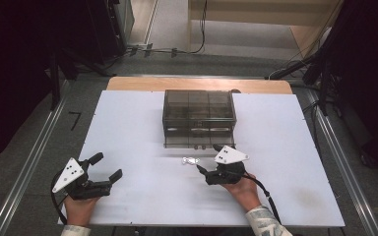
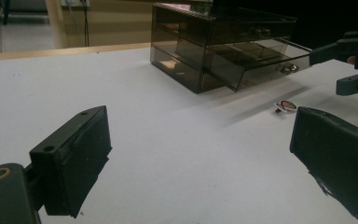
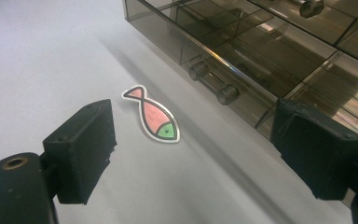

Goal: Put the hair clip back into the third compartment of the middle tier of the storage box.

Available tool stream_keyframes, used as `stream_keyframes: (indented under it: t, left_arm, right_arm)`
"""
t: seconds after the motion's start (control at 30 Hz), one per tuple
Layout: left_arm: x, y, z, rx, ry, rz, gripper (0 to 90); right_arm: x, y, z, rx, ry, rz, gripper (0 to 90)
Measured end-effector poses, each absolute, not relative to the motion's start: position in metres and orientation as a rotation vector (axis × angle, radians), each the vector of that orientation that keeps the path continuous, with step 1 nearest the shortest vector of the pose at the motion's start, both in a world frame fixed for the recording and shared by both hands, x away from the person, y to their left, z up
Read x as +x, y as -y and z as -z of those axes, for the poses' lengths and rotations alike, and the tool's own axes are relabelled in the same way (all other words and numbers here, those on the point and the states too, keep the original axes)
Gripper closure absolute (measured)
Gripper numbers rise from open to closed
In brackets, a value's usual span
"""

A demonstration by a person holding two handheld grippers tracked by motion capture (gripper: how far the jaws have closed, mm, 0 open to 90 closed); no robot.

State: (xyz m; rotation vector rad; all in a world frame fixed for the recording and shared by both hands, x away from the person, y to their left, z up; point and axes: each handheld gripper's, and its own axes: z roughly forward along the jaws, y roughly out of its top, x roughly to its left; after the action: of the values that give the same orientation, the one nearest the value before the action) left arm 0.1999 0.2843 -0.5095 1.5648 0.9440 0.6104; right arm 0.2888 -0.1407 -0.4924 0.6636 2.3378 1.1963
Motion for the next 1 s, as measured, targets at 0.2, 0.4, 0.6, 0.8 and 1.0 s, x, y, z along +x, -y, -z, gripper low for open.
stream_keyframes:
  t: [0.2, 0.4, 0.6, 0.8, 1.0]
  left_arm:
    - [0.200, -0.284, 0.510, 1.565, -0.945, -0.610, 5.5]
    - [0.200, -0.284, 0.510, 1.564, -0.945, -0.610, 5.5]
    - [0.200, -0.284, 0.510, 1.565, -0.945, -0.609, 5.5]
    - [0.200, -0.284, 0.510, 1.565, -0.943, -0.610, 5.5]
    - [0.200, -0.284, 0.509, 1.565, -0.944, -0.610, 5.5]
  right_arm:
    - [0.291, 0.139, 0.495, 0.658, -2.352, -1.188, 13.2]
    - [0.293, 0.137, 0.498, 0.644, -2.367, -1.172, 15.8]
    - [0.294, 0.130, 0.502, 0.605, -2.394, -1.161, 22.3]
    - [0.296, 0.124, 0.504, 0.589, -2.411, -1.134, 25.7]
    - [0.296, 0.124, 0.504, 0.590, -2.406, -1.134, 24.9]
